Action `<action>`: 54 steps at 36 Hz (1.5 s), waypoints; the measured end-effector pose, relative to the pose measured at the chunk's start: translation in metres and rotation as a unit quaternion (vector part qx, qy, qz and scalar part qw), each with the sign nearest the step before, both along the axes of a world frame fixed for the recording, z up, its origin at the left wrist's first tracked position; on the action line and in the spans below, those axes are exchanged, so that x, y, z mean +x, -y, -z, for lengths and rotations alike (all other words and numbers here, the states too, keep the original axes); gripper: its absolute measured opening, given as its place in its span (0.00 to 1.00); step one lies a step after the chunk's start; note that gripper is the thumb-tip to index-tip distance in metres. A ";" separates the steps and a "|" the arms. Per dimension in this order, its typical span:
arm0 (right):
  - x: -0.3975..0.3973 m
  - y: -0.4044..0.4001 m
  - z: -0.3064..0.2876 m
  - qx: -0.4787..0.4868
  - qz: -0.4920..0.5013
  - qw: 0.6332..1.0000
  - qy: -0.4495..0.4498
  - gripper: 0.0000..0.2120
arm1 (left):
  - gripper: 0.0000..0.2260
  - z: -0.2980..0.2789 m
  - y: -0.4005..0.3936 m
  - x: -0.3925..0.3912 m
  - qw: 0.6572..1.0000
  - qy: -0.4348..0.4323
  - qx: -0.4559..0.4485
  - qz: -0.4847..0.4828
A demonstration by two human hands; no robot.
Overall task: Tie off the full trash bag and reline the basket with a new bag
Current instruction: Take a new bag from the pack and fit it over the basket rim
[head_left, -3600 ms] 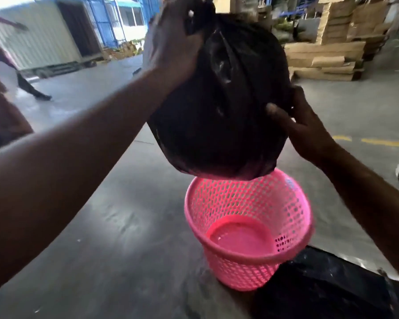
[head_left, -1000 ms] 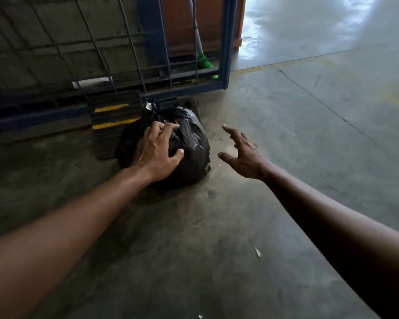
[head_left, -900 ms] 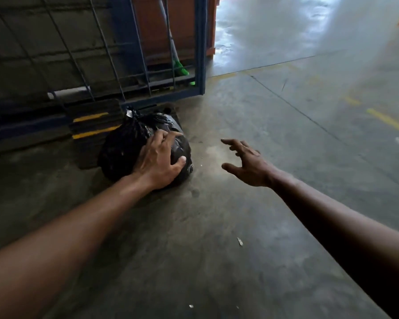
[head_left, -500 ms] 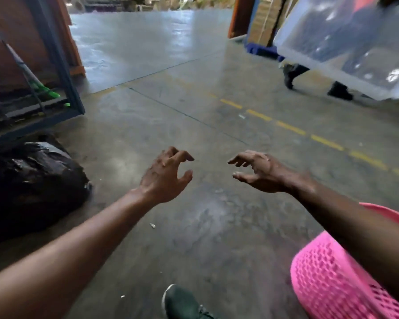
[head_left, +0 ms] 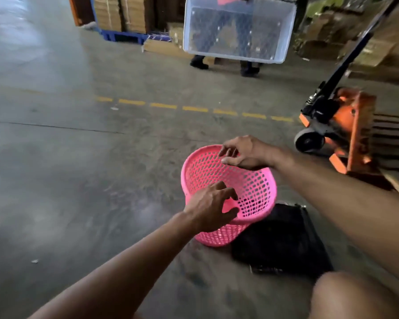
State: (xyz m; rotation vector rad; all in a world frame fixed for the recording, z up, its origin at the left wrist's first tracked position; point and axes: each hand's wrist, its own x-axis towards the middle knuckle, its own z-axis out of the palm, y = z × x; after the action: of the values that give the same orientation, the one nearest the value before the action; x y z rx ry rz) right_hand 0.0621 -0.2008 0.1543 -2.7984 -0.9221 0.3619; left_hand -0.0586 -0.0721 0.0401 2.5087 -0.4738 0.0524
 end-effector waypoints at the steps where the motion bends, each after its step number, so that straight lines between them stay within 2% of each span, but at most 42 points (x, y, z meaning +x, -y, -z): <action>1: 0.003 0.012 0.005 0.004 0.003 1.000 0.001 0.12 | 0.21 0.006 0.016 0.004 1.000 -0.010 0.021 0.007; 4: 0.012 0.051 0.023 0.045 0.026 0.999 0.017 0.13 | 0.28 0.025 0.057 0.018 0.995 -0.020 0.096 0.012; 6: 0.019 0.079 0.038 0.105 0.061 0.990 0.066 0.15 | 0.31 0.036 0.075 0.029 0.990 -0.027 0.141 0.009; 10: 0.038 0.141 0.079 0.216 0.217 0.934 0.184 0.11 | 0.27 0.065 0.093 0.047 0.982 -0.076 0.170 -0.024; 12: 0.053 0.171 0.113 0.223 0.286 0.917 0.168 0.09 | 0.25 0.079 0.099 0.052 0.976 -0.104 0.189 -0.036; 14: 0.060 0.194 0.149 0.189 0.327 0.918 0.123 0.08 | 0.22 0.081 0.098 0.051 0.972 -0.101 0.209 -0.038; 16: 0.063 0.219 0.190 0.115 0.314 0.940 0.060 0.09 | 0.18 0.080 0.098 0.052 0.971 -0.099 0.210 -0.049; 19: 0.049 0.240 0.249 -0.020 0.216 0.973 -0.076 0.16 | 0.16 0.073 0.099 0.050 0.964 -0.112 0.231 -0.066; 21: 0.040 0.245 0.287 -0.107 0.150 0.970 -0.160 0.25 | 0.15 0.071 0.107 0.052 0.958 -0.130 0.242 -0.087; 24: 0.004 0.228 0.328 -0.162 0.109 0.962 -0.191 0.40 | 0.12 0.065 0.104 0.048 0.957 -0.119 0.244 -0.102; 26: -0.022 0.217 0.347 -0.175 0.087 0.966 -0.168 0.47 | 0.11 0.062 0.101 0.045 0.957 -0.111 0.246 -0.108; 30: -0.049 0.207 0.383 -0.168 0.066 0.974 -0.137 0.54 | 0.12 0.062 0.104 0.047 0.950 -0.130 0.254 -0.128; 39: -0.042 0.211 0.388 -0.088 0.099 0.980 -0.150 0.41 | 0.12 0.059 0.104 0.048 0.950 -0.149 0.233 -0.142; 46: -0.044 0.214 0.390 -0.137 0.082 0.978 -0.133 0.41 | 0.06 0.061 0.103 0.048 0.952 -0.144 0.239 -0.130; 48: -0.049 0.211 0.392 -0.136 0.092 0.979 -0.118 0.36 | 0.09 0.062 0.102 0.048 0.952 -0.134 0.244 -0.126; 52: -0.051 0.209 0.390 -0.085 0.124 0.986 -0.068 0.21 | 0.12 0.064 0.101 0.048 0.955 -0.123 0.247 -0.109; 54: -0.044 0.213 0.382 -0.076 0.139 0.984 -0.085 0.17 | 0.13 0.064 0.100 0.049 0.957 -0.127 0.242 -0.101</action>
State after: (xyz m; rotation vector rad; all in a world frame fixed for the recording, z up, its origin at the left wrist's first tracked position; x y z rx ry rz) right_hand 0.0177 -0.4135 -0.2280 -2.9210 -0.4776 0.6386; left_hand -0.0096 -0.1726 -0.0239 2.9775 -0.1301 -0.3443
